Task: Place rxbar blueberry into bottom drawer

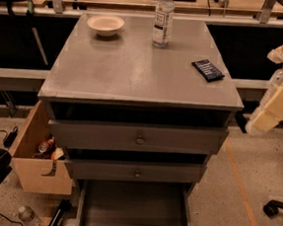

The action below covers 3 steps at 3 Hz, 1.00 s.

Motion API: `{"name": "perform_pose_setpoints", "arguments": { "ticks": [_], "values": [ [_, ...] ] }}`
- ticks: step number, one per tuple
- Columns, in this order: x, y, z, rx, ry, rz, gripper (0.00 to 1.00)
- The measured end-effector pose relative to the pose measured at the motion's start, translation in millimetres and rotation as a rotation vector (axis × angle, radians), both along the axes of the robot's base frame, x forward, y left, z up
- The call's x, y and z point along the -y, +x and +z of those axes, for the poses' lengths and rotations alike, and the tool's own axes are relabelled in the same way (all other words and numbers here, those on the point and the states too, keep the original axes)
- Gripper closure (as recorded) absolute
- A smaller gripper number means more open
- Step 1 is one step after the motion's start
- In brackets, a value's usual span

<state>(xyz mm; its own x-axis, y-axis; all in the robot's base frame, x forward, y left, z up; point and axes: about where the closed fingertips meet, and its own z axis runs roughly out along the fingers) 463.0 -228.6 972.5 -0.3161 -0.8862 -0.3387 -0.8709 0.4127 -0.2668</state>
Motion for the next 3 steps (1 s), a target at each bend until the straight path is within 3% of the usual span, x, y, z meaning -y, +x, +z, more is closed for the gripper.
{"name": "perform_pose_setpoints", "arguments": {
  "ticks": [1, 2, 3],
  "values": [
    [17, 54, 2, 0.108, 0.173, -0.148, 0.0],
    [35, 121, 5, 0.229, 0.3, -0.286, 0.0],
    [46, 172, 3, 0.301, 0.363, -0.392, 0.0]
  ]
}}
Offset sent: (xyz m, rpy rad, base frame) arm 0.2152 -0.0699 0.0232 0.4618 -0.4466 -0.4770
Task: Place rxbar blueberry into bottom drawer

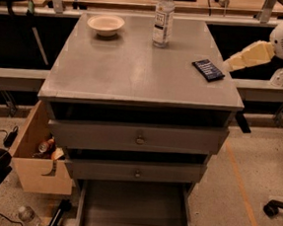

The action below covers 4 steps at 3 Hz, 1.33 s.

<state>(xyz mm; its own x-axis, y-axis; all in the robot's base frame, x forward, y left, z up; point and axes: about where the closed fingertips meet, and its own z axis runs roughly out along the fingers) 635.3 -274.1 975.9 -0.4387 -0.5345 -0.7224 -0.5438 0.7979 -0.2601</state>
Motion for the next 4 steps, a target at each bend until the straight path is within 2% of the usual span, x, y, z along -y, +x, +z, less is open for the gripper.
{"name": "perform_pose_setpoints", "arguments": {
  "ticks": [1, 2, 3, 4],
  "values": [
    [1, 26, -14, 0.044, 0.085, -0.075, 0.0],
    [-4, 45, -37, 0.085, 0.157, -0.1, 0.0],
    [-7, 67, -58, 0.123, 0.199, -0.084, 0.0],
    [-8, 70, -62, 0.123, 0.198, -0.081, 0.0]
  ]
}}
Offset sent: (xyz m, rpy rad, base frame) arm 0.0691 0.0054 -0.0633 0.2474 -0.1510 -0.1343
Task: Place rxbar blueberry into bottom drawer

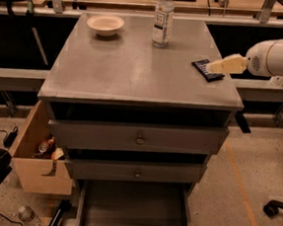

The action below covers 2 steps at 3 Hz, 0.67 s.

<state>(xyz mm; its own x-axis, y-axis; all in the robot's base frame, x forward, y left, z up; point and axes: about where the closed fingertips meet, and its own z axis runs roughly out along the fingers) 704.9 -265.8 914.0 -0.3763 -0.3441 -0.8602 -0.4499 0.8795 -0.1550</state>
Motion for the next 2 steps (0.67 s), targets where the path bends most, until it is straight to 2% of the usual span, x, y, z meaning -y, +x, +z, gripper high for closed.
{"name": "perform_pose_setpoints", "arguments": {
  "ticks": [1, 2],
  "values": [
    [0, 5, -8, 0.0, 0.04, 0.036, 0.0],
    [0, 16, -22, 0.002, 0.101, 0.118, 0.0]
  ]
}}
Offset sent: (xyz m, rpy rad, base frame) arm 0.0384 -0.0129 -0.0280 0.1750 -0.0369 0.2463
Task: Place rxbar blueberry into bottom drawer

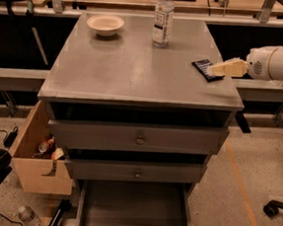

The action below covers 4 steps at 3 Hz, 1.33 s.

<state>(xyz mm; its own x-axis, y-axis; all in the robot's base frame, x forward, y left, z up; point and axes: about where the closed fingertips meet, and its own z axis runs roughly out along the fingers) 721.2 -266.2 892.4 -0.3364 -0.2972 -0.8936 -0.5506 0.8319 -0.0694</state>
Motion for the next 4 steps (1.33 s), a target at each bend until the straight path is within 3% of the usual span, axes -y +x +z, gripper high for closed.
{"name": "perform_pose_setpoints", "arguments": {
  "ticks": [2, 3, 4],
  "values": [
    [13.9, 10.5, -2.6, 0.06, 0.037, 0.108, 0.0],
    [11.9, 13.8, -4.9, 0.075, 0.047, 0.129, 0.0],
    [6.8, 17.2, -9.9, 0.081, 0.075, 0.107, 0.0]
  ]
}}
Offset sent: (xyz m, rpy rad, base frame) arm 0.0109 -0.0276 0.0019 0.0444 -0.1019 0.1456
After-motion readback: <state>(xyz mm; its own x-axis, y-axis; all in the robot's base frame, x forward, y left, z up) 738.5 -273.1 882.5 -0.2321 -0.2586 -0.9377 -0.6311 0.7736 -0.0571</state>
